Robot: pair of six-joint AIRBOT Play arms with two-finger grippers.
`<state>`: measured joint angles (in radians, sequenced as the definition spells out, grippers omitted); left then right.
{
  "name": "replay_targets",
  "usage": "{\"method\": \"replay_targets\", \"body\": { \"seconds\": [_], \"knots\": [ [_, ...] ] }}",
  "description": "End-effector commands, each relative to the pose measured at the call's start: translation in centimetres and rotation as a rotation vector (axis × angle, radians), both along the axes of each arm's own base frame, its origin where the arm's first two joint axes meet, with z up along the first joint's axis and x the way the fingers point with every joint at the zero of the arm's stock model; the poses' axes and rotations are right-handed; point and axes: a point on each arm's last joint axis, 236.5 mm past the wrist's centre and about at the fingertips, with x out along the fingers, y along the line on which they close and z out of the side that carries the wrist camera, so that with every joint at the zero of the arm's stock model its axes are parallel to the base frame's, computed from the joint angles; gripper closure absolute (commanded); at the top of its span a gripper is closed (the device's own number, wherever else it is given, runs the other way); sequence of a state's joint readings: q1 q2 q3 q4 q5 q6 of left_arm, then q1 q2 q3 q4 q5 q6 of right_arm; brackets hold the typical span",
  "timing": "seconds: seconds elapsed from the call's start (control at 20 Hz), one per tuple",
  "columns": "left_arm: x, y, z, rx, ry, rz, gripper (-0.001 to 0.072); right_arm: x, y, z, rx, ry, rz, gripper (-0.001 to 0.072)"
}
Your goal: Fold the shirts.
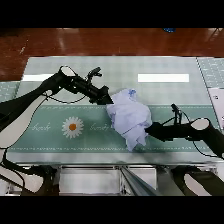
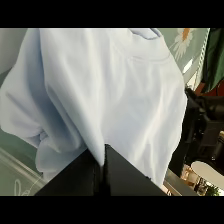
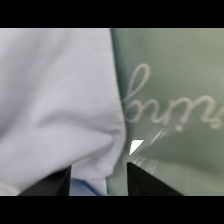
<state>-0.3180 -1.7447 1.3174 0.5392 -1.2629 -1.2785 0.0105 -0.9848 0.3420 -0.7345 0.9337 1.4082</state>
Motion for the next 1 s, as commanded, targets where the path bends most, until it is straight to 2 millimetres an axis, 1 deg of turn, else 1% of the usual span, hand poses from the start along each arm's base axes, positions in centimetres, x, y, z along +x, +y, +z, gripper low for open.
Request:
{"method": "replay_targets", "body": {
  "seconds": [0.0, 0.05, 0.1, 0.15, 0.2, 0.25, 0.3, 0.35, 0.4, 0.45, 0.5, 0.55, 0.6, 0.65, 0.7, 0.75, 0.8, 0.85, 0.9, 0.95],
  "knots": [
    [0.0, -0.1, 0.1, -0.002, 0.000, -0.002, 0.0684, 1.3, 2.6, -1.2, 0.068, -0.016, -0.011, 0.0307],
    [-0.1, 0.0, 0.2, -0.003, 0.001, -0.005, 0.0684, 2.1, 3.2, -1.1, 0.092, -0.036, -0.023, 0.0317],
    [-0.2, 0.0, 0.2, -0.003, 0.004, -0.012, 0.0684, 2.8, 3.6, -0.9, 0.104, -0.046, -0.029, 0.0441],
    [-0.4, 0.1, 0.1, 0.000, 0.006, -0.021, 0.0684, 3.4, 4.0, -0.4, 0.112, -0.067, -0.001, 0.0645],
    [-0.5, 0.3, 0.2, 0.004, 0.003, -0.026, 0.0684, 4.0, 4.6, 0.8, 0.131, -0.111, 0.051, 0.0693],
    [0.0, 0.8, 0.7, 0.003, -0.009, -0.016, 0.0684, 5.0, 4.9, 2.8, 0.145, -0.158, 0.101, 0.0693],
    [0.9, 1.6, 1.8, -0.005, -0.035, 0.008, 0.0684, 6.5, 4.8, 5.6, 0.146, -0.225, 0.141, 0.0694],
    [2.0, 2.5, 3.6, -0.017, -0.079, 0.037, 0.0685, 8.3, 4.3, 8.8, 0.133, -0.298, 0.161, 0.0694],
    [3.6, 3.7, 6.2, -0.032, -0.147, 0.078, 0.0685, 10.3, 3.1, 12.8, 0.095, -0.394, 0.179, 0.0694],
    [5.4, 5.1, 9.8, -0.053, -0.239, 0.130, 0.0685, 12.2, 1.7, 17.2, 0.043, -0.491, 0.189, 0.0694],
    [7.1, 6.5, 13.6, -0.073, -0.333, 0.195, 0.0685, 13.9, 0.2, 22.4, -0.024, -0.609, 0.201, 0.0695],
    [8.5, 8.1, 18.3, -0.099, -0.443, 0.263, 0.0685, 15.0, -1.1, 27.5, -0.086, -0.714, 0.208, 0.0695],
    [9.1, 9.5, 22.9, -0.121, -0.554, 0.315, 0.0685, 15.4, -2.1, 33.1, -0.145, -0.826, 0.211, 0.0695],
    [9.2, 10.9, 28.0, -0.139, -0.683, 0.363, 0.0685, 15.1, -2.7, 38.4, -0.202, -0.941, 0.218, 0.0695],
    [8.6, 12.1, 32.5, -0.155, -0.798, 0.403, 0.0684, 14.3, -3.1, 42.8, -0.255, -1.038, 0.217, 0.0695],
    [7.3, 13.2, 37.1, -0.172, -0.914, 0.437, 0.0685, 13.1, -3.5, 46.7, -0.298, -1.119, 0.210, 0.0695],
    [5.6, 14.1, 40.8, -0.184, -1.009, 0.458, 0.0685, 11.4, -3.6, 50.4, -0.333, -1.208, 0.203, 0.0695],
    [3.3, 14.8, 44.3, -0.194, -1.102, 0.470, 0.0685, 9.7, -3.8, 53.4, -0.366, -1.289, 0.188, 0.0695],
    [1.1, 15.4, 47.0, -0.198, -1.182, 0.479, 0.0685, 7.8, -4.2, 56.0, -0.401, -1.361, 0.161, 0.0695],
    [-1.4, 15.8, 49.4, -0.198, -1.255, 0.488, 0.0685, 6.0, -4.5, 57.5, -0.433, -1.407, 0.143, 0.0695]
  ]
}}
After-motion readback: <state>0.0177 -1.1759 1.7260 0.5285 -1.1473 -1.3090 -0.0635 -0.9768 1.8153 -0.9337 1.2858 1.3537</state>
